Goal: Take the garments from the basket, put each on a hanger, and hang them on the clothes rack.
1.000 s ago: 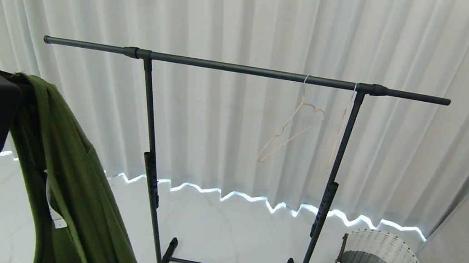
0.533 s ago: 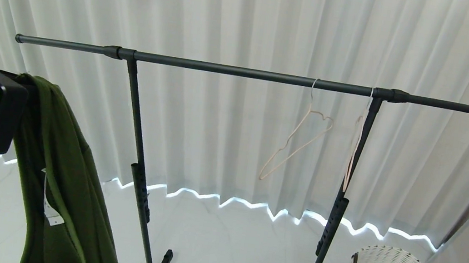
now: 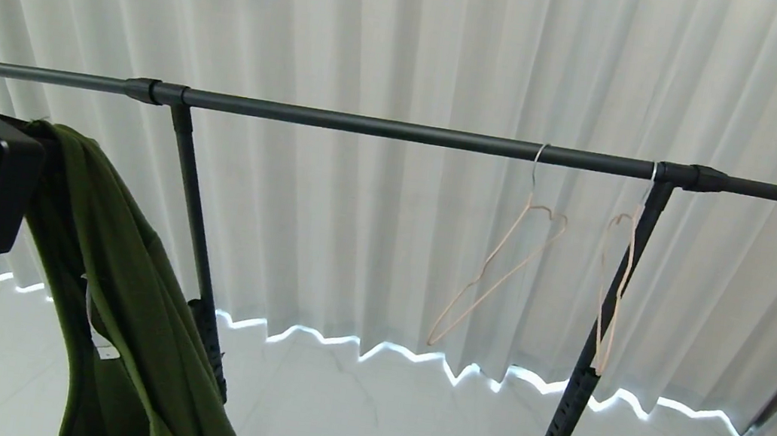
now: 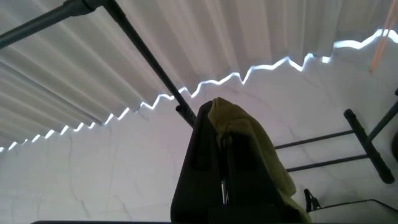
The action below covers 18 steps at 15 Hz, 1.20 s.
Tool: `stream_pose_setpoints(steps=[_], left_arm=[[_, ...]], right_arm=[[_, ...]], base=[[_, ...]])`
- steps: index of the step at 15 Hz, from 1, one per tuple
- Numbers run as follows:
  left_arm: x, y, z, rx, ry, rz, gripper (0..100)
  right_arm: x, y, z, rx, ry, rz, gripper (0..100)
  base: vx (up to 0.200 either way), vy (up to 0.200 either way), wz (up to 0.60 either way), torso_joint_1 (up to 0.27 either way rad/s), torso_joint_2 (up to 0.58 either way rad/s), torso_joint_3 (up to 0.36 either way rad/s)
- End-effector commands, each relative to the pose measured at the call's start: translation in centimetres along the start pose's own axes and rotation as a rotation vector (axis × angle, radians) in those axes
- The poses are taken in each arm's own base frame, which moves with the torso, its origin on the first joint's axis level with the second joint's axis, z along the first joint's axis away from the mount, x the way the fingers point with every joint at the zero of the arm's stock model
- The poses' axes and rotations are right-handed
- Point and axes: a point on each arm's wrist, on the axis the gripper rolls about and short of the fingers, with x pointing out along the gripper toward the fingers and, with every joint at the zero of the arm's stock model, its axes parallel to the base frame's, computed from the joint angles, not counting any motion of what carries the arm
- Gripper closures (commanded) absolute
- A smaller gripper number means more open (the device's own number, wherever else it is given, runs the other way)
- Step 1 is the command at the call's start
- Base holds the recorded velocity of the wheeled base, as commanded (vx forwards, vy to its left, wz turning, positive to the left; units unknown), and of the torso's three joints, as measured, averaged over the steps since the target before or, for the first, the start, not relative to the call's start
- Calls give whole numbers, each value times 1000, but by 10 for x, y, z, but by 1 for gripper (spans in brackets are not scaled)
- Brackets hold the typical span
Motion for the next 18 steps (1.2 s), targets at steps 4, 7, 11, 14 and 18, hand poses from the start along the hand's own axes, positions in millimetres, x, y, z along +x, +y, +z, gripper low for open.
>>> stream_pose_setpoints(steps=[4,7,11,14,18], left_arm=[[0,0,-1,2,3,0,100],[1,0,-1,2,5,2,100],[3,0,-1,1,13,13,100],[4,0,-1,-1,18,17,100],[6,-1,-2,3,22,17,100]], right_arm=[[0,0,-3,-2,11,-2,0],[3,1,-11,-5,42,-5,0],[7,2,-17,-11,71,-3,0],[15,4,-20,-12,97,3,0],[30,8,-27,7,161,16,0]], base=[[100,0,0,1,0,2],[0,0,0,0,0,0],[0,150,0,-1,2,2],[0,133,0,2,-3,2],[0,0,0,0,0,0]])
